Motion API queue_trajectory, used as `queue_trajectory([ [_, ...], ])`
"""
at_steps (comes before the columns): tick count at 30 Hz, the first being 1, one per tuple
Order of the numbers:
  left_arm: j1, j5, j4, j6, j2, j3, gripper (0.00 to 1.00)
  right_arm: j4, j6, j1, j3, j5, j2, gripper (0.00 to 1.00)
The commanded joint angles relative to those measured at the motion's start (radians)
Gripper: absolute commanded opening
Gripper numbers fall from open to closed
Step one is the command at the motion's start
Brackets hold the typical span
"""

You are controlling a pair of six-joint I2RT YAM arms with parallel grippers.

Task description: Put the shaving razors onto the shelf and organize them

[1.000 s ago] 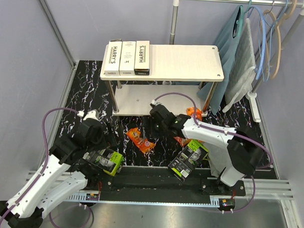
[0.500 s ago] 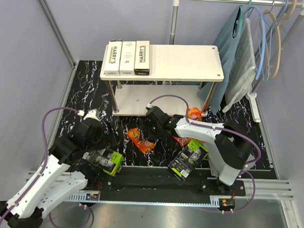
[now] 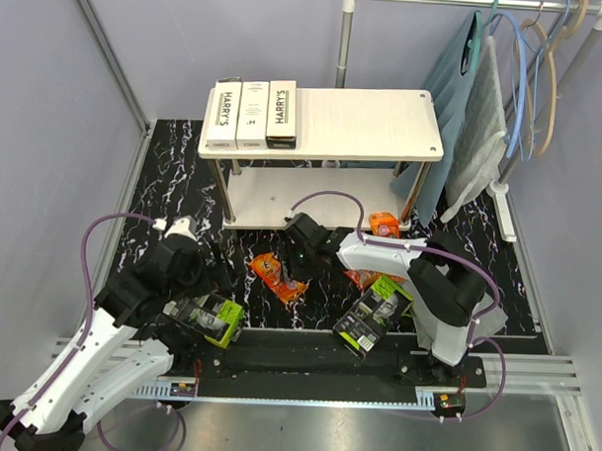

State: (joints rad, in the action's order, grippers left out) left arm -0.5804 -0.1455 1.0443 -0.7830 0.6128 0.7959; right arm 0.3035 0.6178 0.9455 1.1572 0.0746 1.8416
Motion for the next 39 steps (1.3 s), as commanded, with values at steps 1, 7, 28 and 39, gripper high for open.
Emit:
queue_trajectory([
  [1, 0.002, 0.021, -0.043, 0.007, -0.015, -0.004, 0.99, -0.024, -0.001, 0.009, 0.022, 0.033, 0.013, 0.51],
  [7, 0.002, 0.023, -0.043, 0.005, -0.016, -0.007, 0.99, -0.049, 0.008, 0.009, 0.012, 0.060, 0.031, 0.42],
  [28, 0.002, 0.026, -0.043, 0.001, -0.024, -0.017, 0.99, -0.066, 0.007, 0.009, 0.004, 0.091, 0.016, 0.00],
  [39, 0.001, 0.029, -0.046, -0.001, -0.019, -0.029, 0.99, -0.043, 0.020, 0.010, -0.025, 0.093, -0.087, 0.00],
])
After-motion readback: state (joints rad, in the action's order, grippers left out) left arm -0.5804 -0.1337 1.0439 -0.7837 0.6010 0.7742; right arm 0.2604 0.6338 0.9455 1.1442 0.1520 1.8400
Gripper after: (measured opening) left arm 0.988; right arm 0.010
